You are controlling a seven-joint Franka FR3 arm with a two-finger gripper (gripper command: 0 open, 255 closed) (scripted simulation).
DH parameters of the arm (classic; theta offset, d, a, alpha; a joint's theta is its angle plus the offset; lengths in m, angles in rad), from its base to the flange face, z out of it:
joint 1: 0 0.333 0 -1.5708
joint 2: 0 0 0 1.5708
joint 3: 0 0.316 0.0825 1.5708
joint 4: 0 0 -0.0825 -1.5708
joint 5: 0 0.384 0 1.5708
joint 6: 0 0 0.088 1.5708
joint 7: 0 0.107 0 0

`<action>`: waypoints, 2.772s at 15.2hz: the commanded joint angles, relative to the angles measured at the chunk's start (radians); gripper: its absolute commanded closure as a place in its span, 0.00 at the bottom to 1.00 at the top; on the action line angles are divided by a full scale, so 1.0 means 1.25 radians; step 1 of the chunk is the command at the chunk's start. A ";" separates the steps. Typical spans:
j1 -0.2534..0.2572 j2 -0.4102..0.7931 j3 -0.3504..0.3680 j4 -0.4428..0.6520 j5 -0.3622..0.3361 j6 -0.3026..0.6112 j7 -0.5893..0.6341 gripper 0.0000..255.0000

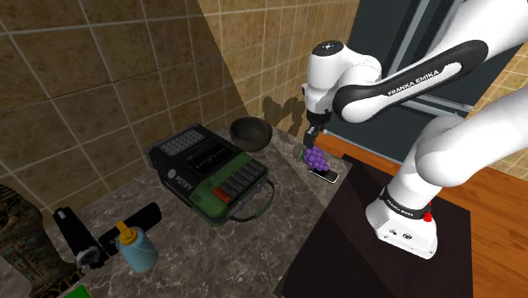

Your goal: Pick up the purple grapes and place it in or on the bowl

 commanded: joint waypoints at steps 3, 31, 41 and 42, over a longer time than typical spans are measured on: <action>-0.058 0.133 0.047 -0.023 -0.110 0.155 0.074 0.00; -0.114 0.206 0.053 -0.035 -0.191 0.239 0.118 1.00; -0.055 0.078 0.017 -0.014 -0.090 0.102 0.015 1.00; -0.051 0.067 0.014 -0.010 -0.084 0.089 0.007 1.00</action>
